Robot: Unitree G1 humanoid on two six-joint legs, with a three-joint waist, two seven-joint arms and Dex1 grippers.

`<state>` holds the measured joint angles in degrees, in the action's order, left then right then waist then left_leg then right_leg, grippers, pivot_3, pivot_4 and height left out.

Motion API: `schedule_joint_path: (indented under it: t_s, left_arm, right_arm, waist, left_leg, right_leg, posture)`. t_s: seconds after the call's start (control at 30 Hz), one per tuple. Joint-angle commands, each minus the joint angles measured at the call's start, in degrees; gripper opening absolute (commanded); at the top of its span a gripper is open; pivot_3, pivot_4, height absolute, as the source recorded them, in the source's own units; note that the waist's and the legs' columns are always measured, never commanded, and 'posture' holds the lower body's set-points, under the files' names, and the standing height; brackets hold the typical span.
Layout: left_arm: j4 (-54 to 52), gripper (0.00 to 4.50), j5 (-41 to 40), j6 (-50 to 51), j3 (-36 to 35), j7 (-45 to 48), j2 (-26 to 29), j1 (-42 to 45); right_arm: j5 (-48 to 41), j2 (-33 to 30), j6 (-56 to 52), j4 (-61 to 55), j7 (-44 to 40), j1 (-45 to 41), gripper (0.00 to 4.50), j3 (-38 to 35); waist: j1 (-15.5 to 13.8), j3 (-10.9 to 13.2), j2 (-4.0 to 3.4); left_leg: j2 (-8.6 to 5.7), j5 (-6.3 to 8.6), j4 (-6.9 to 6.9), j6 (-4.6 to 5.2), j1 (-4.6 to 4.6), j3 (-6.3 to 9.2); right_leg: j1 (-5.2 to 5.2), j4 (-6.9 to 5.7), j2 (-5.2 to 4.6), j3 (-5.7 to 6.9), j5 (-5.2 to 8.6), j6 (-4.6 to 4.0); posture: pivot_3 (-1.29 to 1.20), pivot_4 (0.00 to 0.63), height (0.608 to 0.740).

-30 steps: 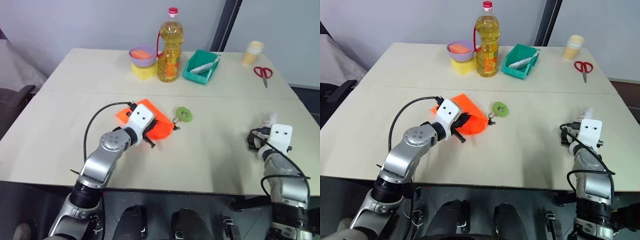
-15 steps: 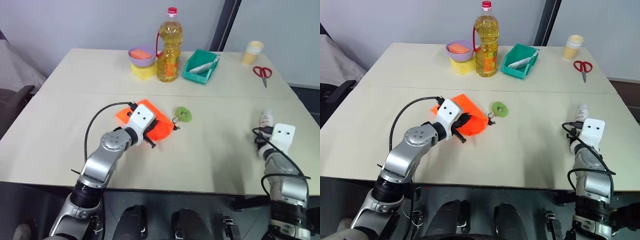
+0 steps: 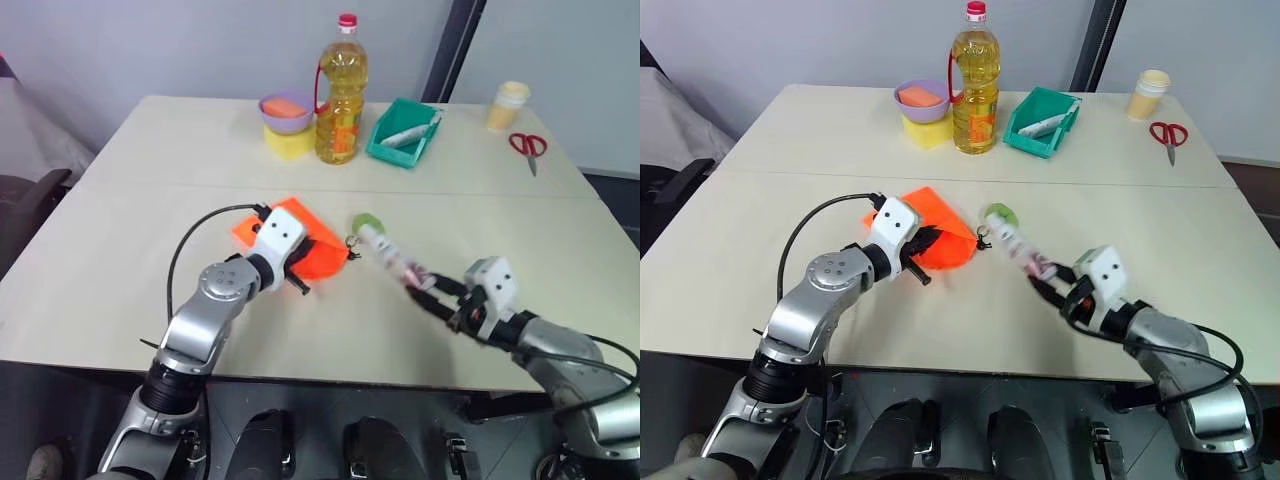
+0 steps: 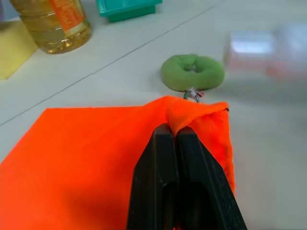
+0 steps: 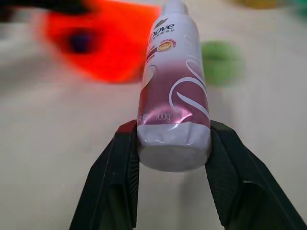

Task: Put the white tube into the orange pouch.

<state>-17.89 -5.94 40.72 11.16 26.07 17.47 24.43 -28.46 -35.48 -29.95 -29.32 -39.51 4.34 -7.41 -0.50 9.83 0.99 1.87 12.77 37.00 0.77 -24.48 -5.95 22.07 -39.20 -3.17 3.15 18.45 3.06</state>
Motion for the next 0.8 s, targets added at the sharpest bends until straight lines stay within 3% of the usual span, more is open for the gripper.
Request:
schedule_joint_path:
  t_s: [0.03, 0.43, 0.8]
  left_arm:
    - [-1.75, 0.00, -1.03, -0.51, -0.97, 0.29, 0.04, 0.46]
    - [-3.39, 0.00, -2.36, -0.09, 0.08, 1.72, 0.59, 0.32]
    - [-7.04, 0.00, -4.30, 1.14, 2.80, 3.98, 1.33, -1.06]
  right_arm:
    - [-1.52, -1.61, -1.59, -4.36, -1.45, -0.32, 1.76, 1.48]
    - [3.37, -0.51, -0.82, -2.78, 0.58, -2.72, 1.76, 7.51]
    - [7.67, 5.86, -2.70, 0.92, 6.62, -10.70, 1.76, 13.03]
  waist:
    - [-0.10, 0.00, 0.00]
    - [-0.13, 0.00, 0.01]
    - [-0.13, 0.01, 0.01]
  left_leg:
    - [0.00, 0.00, 0.01, 0.00, 0.00, 0.01]
    - [-0.01, 0.02, -0.01, 0.03, -0.05, 0.01]
    - [-0.01, 0.02, -0.01, 0.03, -0.14, 0.00]
  right_leg:
    - [-0.01, 0.00, -0.01, 0.00, 0.00, -0.01]
    - [0.05, 0.08, -0.04, 0.01, 0.00, -0.03]
    - [0.13, 0.08, -0.04, 0.01, 0.00, -0.03]
  posture:
    - [0.00, 0.150, 0.737]
    - [0.00, 0.150, 0.737]
    - [0.00, 0.150, 0.737]
